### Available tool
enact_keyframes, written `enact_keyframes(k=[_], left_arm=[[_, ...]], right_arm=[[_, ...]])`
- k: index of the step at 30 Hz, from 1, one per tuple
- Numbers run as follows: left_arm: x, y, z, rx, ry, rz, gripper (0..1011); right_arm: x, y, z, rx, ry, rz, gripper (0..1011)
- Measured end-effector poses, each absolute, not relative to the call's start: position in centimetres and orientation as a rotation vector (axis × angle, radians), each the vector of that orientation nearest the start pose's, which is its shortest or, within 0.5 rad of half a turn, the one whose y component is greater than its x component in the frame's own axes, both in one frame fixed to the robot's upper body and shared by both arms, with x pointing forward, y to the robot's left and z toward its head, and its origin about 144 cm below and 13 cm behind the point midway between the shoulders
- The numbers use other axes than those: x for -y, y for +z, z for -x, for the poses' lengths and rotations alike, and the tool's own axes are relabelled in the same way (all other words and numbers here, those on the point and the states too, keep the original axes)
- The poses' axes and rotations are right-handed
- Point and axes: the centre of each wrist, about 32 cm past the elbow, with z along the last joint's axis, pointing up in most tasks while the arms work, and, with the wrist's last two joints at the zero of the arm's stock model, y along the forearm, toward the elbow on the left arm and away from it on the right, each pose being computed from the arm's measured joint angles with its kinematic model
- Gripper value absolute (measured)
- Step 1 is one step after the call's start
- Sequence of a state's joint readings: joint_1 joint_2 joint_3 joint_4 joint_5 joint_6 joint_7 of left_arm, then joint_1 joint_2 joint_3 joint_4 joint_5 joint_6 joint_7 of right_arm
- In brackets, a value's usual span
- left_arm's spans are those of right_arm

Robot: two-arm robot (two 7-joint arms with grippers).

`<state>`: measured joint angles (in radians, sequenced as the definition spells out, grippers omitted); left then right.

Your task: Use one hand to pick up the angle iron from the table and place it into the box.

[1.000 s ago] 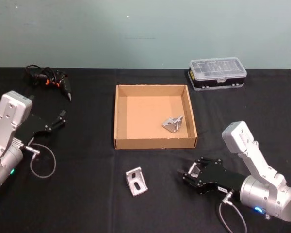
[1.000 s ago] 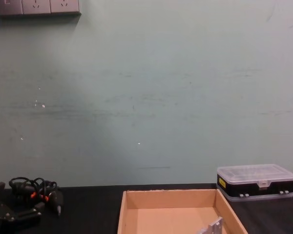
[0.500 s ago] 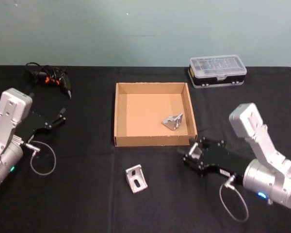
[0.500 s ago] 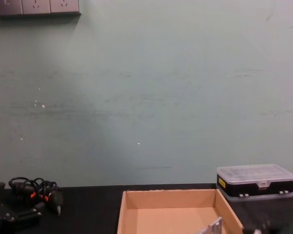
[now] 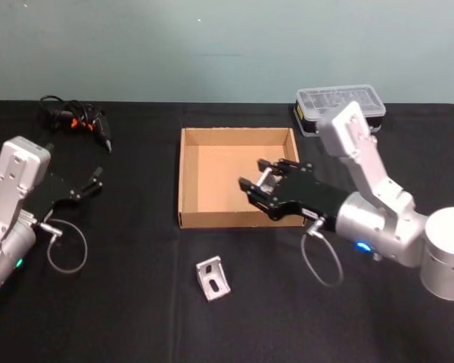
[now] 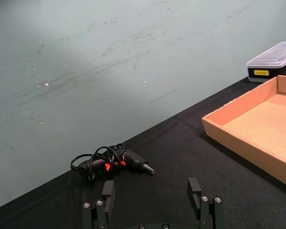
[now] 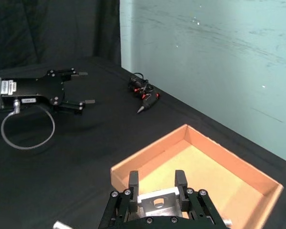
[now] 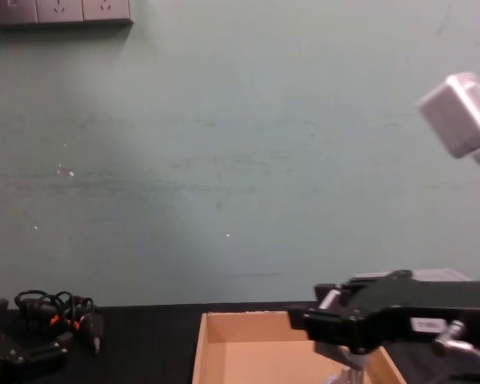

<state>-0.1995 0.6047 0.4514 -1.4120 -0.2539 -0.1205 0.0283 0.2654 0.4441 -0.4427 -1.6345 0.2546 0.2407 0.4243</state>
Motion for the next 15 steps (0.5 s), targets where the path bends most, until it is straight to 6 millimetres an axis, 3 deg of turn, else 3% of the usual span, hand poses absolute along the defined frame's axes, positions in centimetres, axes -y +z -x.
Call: enact_keyframes(k=[15], left_arm=[[-31.0, 114.0, -48.9, 0.285, 1.248, -0.305, 1000]], right_arm=[[18.8, 120.6, -55.2, 0.047, -0.737, 0.304, 457]])
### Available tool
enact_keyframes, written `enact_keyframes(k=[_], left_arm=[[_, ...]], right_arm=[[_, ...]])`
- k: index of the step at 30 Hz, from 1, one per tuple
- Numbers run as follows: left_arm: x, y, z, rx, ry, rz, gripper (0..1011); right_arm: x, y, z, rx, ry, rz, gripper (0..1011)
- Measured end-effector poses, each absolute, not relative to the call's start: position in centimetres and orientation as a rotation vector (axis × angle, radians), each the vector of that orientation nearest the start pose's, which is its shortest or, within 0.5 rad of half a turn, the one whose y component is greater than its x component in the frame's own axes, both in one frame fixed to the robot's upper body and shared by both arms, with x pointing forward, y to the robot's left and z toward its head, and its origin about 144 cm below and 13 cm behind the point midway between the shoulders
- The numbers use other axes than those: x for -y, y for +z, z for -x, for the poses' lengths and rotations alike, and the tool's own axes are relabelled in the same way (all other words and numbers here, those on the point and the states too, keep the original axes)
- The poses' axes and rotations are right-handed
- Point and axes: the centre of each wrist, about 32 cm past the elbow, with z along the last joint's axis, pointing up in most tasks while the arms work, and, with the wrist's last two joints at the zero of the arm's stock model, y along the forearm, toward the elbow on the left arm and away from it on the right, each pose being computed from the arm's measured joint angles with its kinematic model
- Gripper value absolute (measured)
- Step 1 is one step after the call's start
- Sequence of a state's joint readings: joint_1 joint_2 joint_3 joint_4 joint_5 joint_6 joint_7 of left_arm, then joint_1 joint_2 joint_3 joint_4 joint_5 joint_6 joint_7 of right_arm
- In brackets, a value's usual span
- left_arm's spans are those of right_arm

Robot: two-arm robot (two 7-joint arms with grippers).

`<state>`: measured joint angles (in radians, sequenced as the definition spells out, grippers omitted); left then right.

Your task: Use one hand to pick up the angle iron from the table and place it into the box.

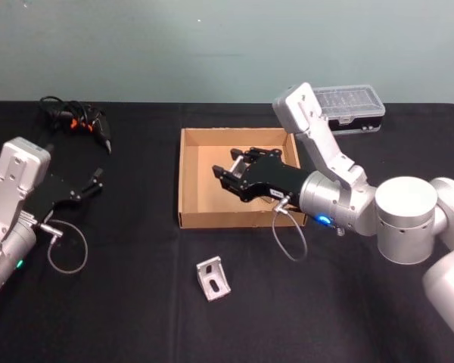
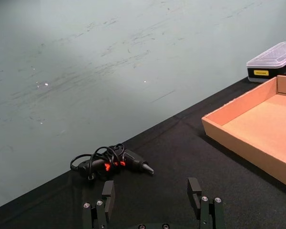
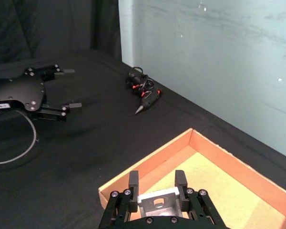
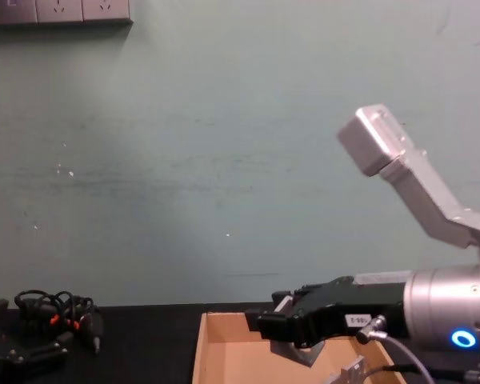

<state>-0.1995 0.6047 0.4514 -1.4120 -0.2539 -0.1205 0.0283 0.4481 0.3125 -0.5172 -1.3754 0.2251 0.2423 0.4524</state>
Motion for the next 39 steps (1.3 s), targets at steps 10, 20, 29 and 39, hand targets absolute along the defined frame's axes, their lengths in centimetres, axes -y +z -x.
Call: enact_keyframes(k=[10, 20, 29, 39], left_arm=[[-31.0, 114.0, -48.9, 0.285, 1.248, -0.304, 1000], [-31.0, 114.0, -48.9, 0.285, 1.248, -0.305, 1000], [-31.0, 114.0, -48.9, 0.285, 1.248, -0.305, 1000], [-31.0, 114.0, -48.9, 0.285, 1.248, -0.305, 1000]], right_arm=[[17.8, 119.1, -58.1, 0.01, -0.726, 0.351, 457], [17.2, 117.6, -59.5, -0.014, -0.73, 0.379, 457], [17.3, 117.1, -59.6, -0.022, -0.735, 0.39, 457], [17.5, 116.9, -59.4, -0.026, -0.748, 0.398, 554]])
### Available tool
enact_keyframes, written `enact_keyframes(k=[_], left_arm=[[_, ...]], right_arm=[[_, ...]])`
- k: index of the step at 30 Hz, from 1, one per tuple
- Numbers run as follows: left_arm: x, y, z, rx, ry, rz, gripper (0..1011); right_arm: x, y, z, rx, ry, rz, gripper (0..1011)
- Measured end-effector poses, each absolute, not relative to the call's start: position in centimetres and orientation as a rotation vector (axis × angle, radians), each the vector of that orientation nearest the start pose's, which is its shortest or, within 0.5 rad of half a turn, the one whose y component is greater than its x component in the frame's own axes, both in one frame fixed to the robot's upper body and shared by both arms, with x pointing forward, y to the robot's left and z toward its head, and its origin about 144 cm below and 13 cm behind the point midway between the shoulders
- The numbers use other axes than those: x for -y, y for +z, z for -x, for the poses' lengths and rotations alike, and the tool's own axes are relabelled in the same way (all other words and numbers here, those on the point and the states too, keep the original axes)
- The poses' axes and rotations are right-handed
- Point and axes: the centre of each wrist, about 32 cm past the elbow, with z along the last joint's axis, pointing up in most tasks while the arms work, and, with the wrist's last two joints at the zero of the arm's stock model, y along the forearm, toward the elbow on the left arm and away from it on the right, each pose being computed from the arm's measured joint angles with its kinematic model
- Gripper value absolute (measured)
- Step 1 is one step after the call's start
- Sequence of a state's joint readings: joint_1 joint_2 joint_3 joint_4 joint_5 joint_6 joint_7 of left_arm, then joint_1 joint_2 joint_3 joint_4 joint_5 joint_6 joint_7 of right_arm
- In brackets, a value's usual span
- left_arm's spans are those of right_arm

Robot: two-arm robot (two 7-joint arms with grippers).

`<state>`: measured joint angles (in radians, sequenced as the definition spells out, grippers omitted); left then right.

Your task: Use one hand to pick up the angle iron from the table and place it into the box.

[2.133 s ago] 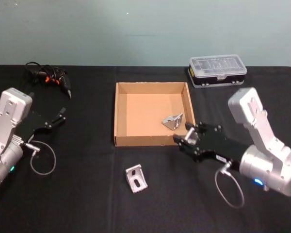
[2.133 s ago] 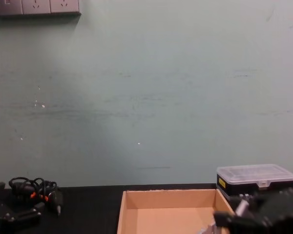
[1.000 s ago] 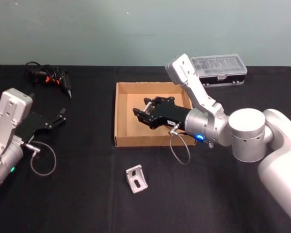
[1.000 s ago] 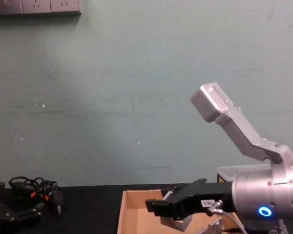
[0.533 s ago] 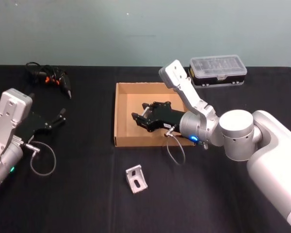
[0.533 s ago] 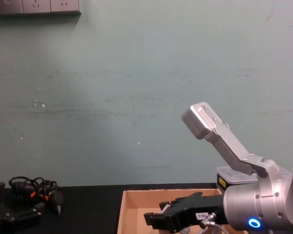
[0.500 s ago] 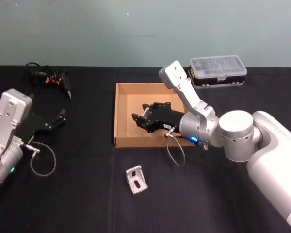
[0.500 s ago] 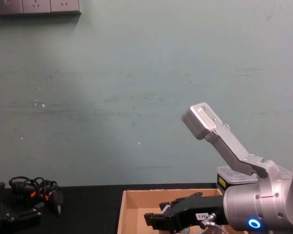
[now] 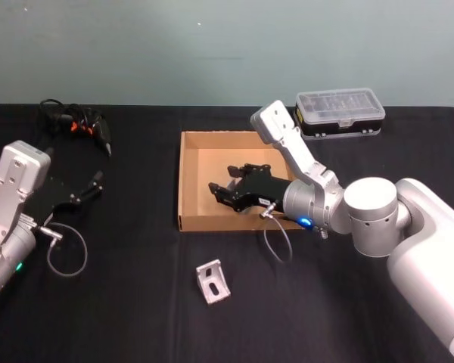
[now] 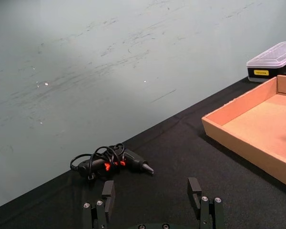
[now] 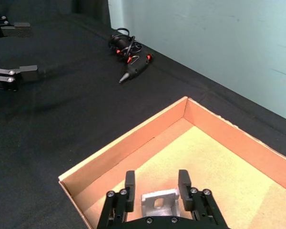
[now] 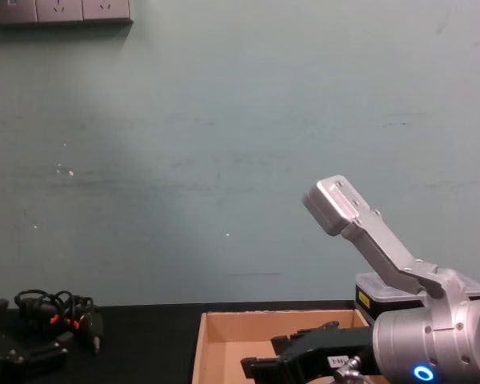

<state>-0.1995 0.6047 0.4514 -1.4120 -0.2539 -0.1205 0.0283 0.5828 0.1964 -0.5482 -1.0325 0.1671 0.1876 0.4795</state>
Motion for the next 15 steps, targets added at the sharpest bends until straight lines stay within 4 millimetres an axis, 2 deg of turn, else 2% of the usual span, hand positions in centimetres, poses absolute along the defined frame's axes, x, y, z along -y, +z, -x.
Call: enact_keyframes(k=[1, 2, 4, 6, 8, 12, 15], left_arm=[[-31.0, 114.0, -48.9, 0.285, 1.248, -0.304, 1000], [-31.0, 114.0, -48.9, 0.285, 1.248, -0.305, 1000], [-31.0, 114.0, -48.9, 0.285, 1.248, -0.305, 1000], [-31.0, 114.0, -48.9, 0.285, 1.248, -0.304, 1000], [-31.0, 114.0, -48.9, 0.285, 1.248, -0.305, 1000], [-31.0, 114.0, -48.9, 0.285, 1.248, -0.304, 1000], [-31.0, 114.0, -48.9, 0.285, 1.248, -0.305, 1000]], right_arm=[[17.5, 116.9, -59.4, -0.026, -0.751, 0.398, 573], [17.6, 117.0, -59.3, -0.024, -0.755, 0.396, 634], [17.7, 117.0, -59.2, -0.022, -0.759, 0.393, 656], [17.8, 117.1, -59.1, -0.018, -0.765, 0.387, 750], [17.9, 117.3, -59.0, -0.013, -0.768, 0.381, 789], [18.2, 117.8, -58.5, 0.003, -0.776, 0.358, 928], [18.6, 118.2, -58.0, 0.017, -0.776, 0.34, 990]])
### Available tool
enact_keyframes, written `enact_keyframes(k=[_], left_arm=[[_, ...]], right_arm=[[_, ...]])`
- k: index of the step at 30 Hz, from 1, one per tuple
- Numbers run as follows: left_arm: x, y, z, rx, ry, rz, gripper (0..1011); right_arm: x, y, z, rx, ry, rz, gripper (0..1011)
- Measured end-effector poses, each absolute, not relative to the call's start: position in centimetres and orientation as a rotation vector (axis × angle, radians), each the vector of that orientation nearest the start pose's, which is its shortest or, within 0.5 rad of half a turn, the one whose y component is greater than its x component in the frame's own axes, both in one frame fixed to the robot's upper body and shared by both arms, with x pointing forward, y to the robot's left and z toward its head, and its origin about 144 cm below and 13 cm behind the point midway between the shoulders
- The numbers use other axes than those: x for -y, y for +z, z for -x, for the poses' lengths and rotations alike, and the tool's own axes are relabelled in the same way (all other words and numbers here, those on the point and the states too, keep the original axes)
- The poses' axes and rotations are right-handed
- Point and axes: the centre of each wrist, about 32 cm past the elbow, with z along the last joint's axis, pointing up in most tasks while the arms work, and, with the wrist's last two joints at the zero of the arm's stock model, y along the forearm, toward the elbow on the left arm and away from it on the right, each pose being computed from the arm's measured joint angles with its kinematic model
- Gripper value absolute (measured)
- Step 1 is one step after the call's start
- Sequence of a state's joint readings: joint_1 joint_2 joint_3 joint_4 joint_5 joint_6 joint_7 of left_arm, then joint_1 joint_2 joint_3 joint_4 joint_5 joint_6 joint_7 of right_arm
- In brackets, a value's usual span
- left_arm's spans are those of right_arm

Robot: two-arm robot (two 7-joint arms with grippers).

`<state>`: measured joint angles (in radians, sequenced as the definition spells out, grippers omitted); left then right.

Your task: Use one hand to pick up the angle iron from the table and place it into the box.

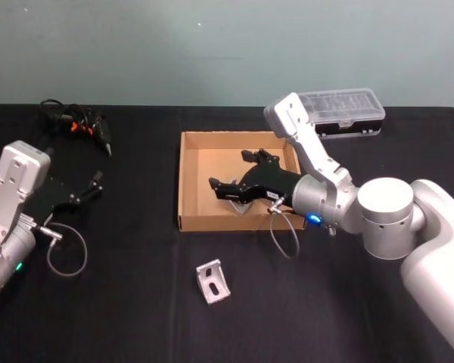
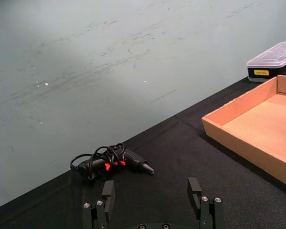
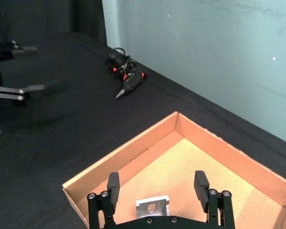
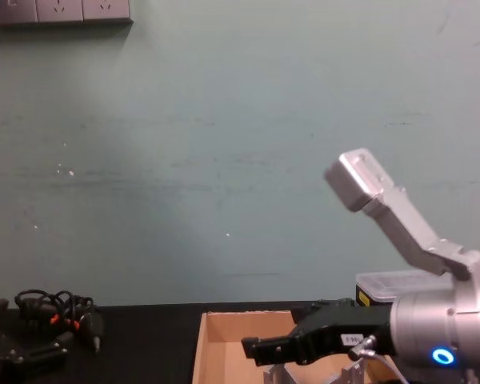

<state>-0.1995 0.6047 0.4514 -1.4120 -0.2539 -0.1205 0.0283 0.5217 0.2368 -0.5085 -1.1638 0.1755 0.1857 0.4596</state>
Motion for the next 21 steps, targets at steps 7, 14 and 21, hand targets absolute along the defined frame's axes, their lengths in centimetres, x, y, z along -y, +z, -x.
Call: enact_keyframes(k=[7, 14, 21], left_arm=[[-31.0, 114.0, -48.9, 0.285, 1.248, -0.304, 1000], [-31.0, 114.0, -48.9, 0.285, 1.248, -0.304, 1000], [-31.0, 114.0, -48.9, 0.285, 1.248, -0.304, 1000]], right_arm=[[19.8, 119.4, -56.2, 0.052, -0.766, 0.311, 1003], [21.2, 120.4, -53.7, 0.083, -0.743, 0.291, 1003], [21.6, 121.0, -51.1, 0.101, -0.702, 0.282, 1003]])
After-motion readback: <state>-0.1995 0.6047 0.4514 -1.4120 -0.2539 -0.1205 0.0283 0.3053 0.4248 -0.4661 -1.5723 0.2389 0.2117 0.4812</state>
